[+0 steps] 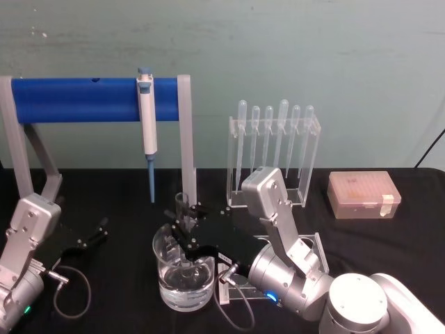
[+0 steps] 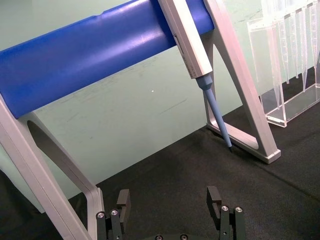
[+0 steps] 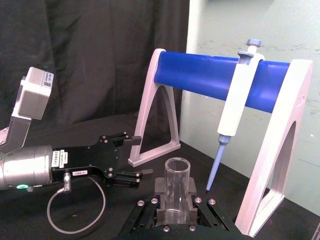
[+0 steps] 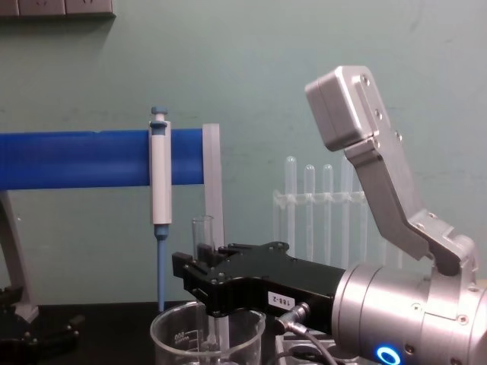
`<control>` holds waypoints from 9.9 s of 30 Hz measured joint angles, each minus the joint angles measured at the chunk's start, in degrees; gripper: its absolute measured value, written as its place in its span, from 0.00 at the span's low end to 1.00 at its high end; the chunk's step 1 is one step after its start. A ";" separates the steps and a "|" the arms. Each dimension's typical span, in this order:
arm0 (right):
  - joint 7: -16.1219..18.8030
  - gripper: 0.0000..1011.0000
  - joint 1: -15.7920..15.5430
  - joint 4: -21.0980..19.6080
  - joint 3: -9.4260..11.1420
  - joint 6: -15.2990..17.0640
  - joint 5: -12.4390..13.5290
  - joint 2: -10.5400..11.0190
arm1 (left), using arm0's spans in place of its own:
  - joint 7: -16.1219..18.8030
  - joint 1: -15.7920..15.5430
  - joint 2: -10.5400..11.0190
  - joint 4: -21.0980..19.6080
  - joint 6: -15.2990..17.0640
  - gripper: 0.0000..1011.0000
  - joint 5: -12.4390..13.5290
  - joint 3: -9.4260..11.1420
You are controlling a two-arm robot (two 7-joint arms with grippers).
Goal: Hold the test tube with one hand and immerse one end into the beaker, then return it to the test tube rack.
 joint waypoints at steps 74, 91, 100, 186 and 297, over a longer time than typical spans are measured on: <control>0.00 0.23 0.00 0.00 0.00 0.00 0.00 0.00 | 0.00 0.00 0.00 0.00 0.00 0.99 0.00 0.00; 0.00 0.23 0.00 0.00 0.00 0.00 0.00 0.00 | 0.00 -0.01 0.00 0.00 0.00 0.99 0.00 0.00; 0.00 0.23 0.00 0.00 0.00 0.00 0.00 0.00 | 0.00 0.00 0.00 0.00 0.00 0.99 0.00 0.00; 0.61 0.23 1.03 -8.43 1.46 2.77 1.46 1.60 | 0.00 0.00 0.00 0.00 0.00 0.99 0.00 0.00; -1.78 0.65 -12.25 -10.31 11.26 -1.53 3.38 8.49 | 0.00 0.00 0.00 0.00 0.00 0.99 0.00 0.00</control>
